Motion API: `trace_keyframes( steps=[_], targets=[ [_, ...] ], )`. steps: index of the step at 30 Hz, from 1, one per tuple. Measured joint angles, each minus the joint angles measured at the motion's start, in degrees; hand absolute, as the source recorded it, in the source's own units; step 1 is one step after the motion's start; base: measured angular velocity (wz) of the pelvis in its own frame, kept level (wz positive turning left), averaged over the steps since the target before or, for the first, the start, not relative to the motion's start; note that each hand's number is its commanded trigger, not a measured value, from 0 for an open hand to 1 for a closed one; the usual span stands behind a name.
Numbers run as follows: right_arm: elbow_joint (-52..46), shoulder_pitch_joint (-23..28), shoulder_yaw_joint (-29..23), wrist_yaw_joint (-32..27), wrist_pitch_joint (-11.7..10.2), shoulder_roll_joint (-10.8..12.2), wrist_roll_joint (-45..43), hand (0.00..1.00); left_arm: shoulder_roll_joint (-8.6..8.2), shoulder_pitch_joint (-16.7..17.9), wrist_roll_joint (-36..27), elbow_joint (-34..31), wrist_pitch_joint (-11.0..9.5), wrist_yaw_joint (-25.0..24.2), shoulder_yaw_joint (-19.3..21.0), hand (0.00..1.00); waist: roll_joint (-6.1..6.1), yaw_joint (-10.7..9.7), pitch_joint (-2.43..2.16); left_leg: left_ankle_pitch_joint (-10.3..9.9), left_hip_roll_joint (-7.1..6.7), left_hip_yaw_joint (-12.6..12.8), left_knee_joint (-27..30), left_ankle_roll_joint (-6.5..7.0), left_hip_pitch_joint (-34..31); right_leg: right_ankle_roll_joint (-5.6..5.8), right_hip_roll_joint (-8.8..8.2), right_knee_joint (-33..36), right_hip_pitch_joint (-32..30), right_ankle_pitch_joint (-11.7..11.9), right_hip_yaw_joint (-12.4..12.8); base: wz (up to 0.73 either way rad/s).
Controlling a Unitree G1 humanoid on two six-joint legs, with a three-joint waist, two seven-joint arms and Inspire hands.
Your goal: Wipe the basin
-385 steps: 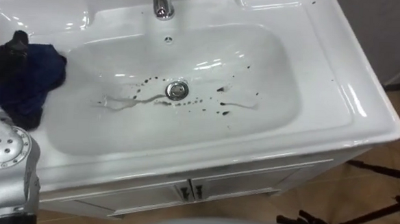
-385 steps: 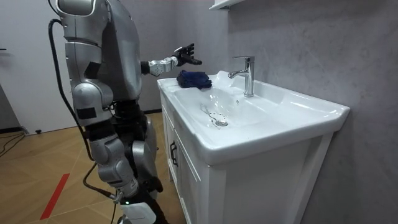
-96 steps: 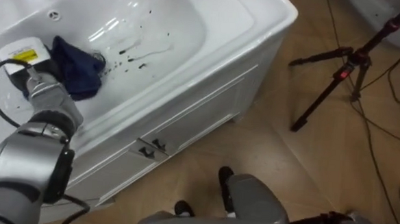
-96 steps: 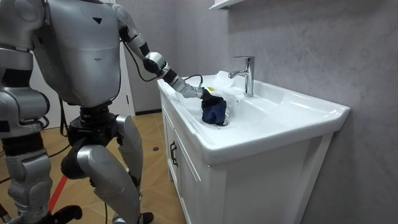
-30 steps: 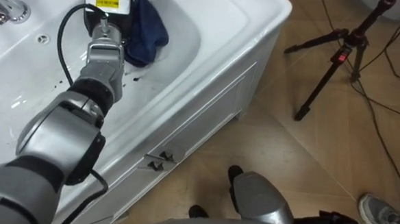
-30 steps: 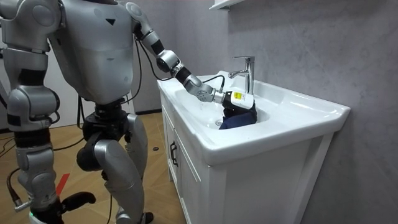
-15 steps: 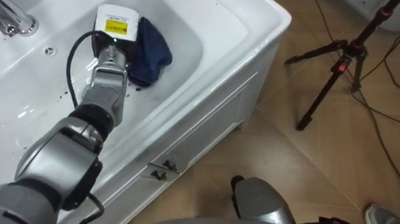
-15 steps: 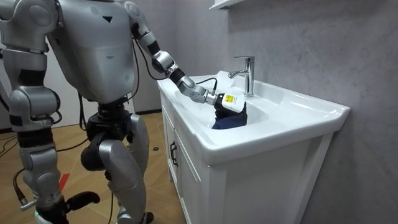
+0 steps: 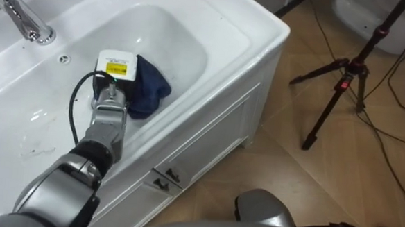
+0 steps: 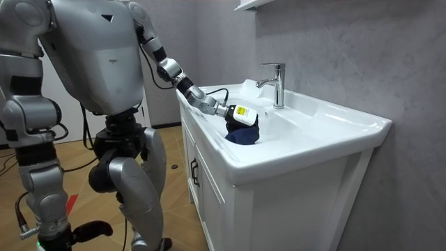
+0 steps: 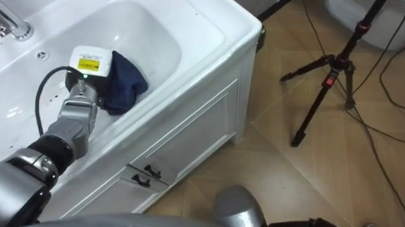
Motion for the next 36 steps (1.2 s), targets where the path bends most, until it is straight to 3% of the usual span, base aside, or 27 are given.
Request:
trace_keyframes(
  steps=[5, 8, 12, 18, 22, 28, 36],
  targets=[
    [0.63, 0.00, -1.49, -1.45, 0.78, 0.42, -0.05, 0.00, 0.14, 2.95, 0.64, -2.87, 1.01, -0.04, 0.70, 1.00, 0.23, 0.58, -0.29, -0.09, 0.54, -0.40, -0.48, -0.69, 1.19, -1.09, 0.91, -1.70, 1.81, 0.59, -0.51, 0.01],
    [1.16, 0.16, -3.56, -2.20, 1.38, 0.54, -0.26, 0.00, 0.29, 5.82, 2.71, -5.61, 1.67, -0.01, 0.83, 1.00, 0.40, 1.10, -0.52, -0.22, 0.75, -0.72, -0.33, -0.98, 1.88, -1.37, 1.14, -1.72, 2.52, 0.29, -0.83, 0.00],
    [1.17, 0.15, -4.54, -3.00, 2.11, 0.91, -0.92, 0.00, 0.50, 7.12, 4.39, -5.49, 3.01, 0.14, 0.61, 1.00, 0.40, 1.35, -0.56, -0.32, 0.93, -0.79, -0.46, -1.17, 2.48, -1.58, 1.17, -1.64, 3.21, -0.24, -1.35, 0.04],
    [0.91, 1.10, -6.47, -2.92, 2.60, 1.19, -6.10, 0.00, 3.65, 12.01, 13.96, -5.56, 5.80, -0.11, 1.37, 1.00, 0.24, 1.80, -0.96, -0.52, 1.46, -0.61, -0.37, -1.77, 2.69, -2.08, 1.77, -1.71, 3.40, -0.51, -1.36, -0.02],
    [0.85, 3.09, -7.88, -3.00, 2.52, 1.04, -6.68, 0.00, 5.54, 14.69, 17.33, -5.57, 6.66, -1.47, 3.86, 1.00, 0.05, 3.96, -1.11, -0.74, 1.98, 0.18, -0.34, -2.23, 3.52, -2.40, 2.52, -1.83, 3.83, -0.41, -0.50, -0.12],
    [-1.18, 6.46, -10.27, -3.07, 2.57, 0.02, -6.47, 0.00, 7.85, 18.92, 19.68, -5.60, 7.50, -4.89, 7.69, 1.00, 1.46, 6.11, -1.95, -0.93, 2.58, 0.71, 0.29, -2.54, 3.66, -2.80, 3.29, -2.72, 4.27, -0.10, 0.46, -0.08],
    [-1.93, 7.38, -14.17, -4.92, 2.42, -0.50, -6.62, 0.00, 9.11, 21.18, 19.58, -5.42, 7.75, -7.15, 10.27, 1.00, 2.27, 6.47, -1.55, -0.85, 2.81, 0.57, 0.86, -2.69, 4.59, -3.06, 3.42, -2.68, 4.98, -0.14, 0.48, -0.01]
  ],
)
